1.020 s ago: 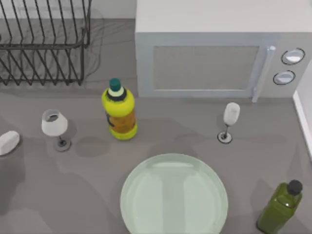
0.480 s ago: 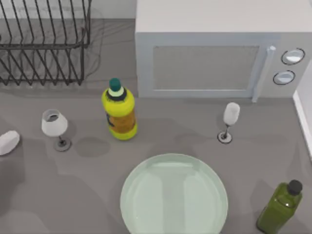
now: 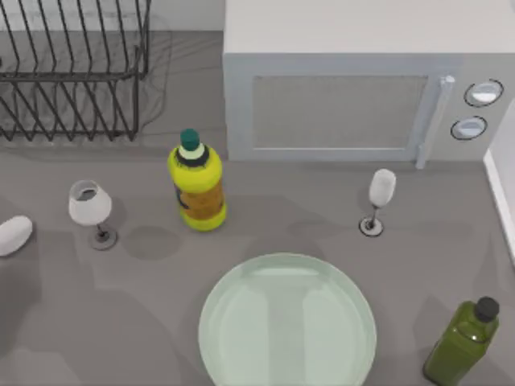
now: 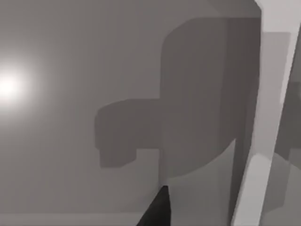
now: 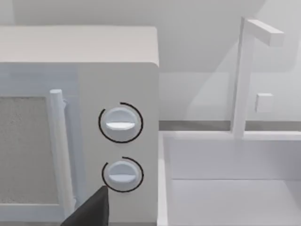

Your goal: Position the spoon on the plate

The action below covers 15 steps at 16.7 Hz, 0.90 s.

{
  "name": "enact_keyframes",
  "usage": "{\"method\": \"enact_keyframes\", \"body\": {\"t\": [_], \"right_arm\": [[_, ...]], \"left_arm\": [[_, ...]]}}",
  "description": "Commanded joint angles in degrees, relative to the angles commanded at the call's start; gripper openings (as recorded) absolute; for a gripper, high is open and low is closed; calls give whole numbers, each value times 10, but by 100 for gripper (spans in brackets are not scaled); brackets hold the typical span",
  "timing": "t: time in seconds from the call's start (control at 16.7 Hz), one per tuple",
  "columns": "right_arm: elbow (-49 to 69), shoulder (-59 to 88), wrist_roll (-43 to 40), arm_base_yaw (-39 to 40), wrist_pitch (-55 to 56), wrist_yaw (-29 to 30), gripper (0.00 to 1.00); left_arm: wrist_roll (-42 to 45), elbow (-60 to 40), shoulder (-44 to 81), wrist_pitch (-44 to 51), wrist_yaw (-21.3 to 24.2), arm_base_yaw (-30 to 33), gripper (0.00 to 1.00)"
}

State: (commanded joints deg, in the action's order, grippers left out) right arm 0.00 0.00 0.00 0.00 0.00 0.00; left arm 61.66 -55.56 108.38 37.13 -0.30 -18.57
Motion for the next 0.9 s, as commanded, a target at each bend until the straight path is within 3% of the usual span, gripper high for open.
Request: {"method": "enact_keyframes", "body": {"t": [0.18,0.24,0.66,0.9], "right_arm": [[0,0,0,0,0,0,100],[0,0,0,0,0,0,100],[0,0,0,0,0,0,100],[0,0,0,0,0,0,100]], "left_arm": [[0,0,0,0,0,0,2],[0,0,0,0,0,0,0],[0,0,0,0,0,0,0],[-10,-29,-42,65,13,3,0]]}}
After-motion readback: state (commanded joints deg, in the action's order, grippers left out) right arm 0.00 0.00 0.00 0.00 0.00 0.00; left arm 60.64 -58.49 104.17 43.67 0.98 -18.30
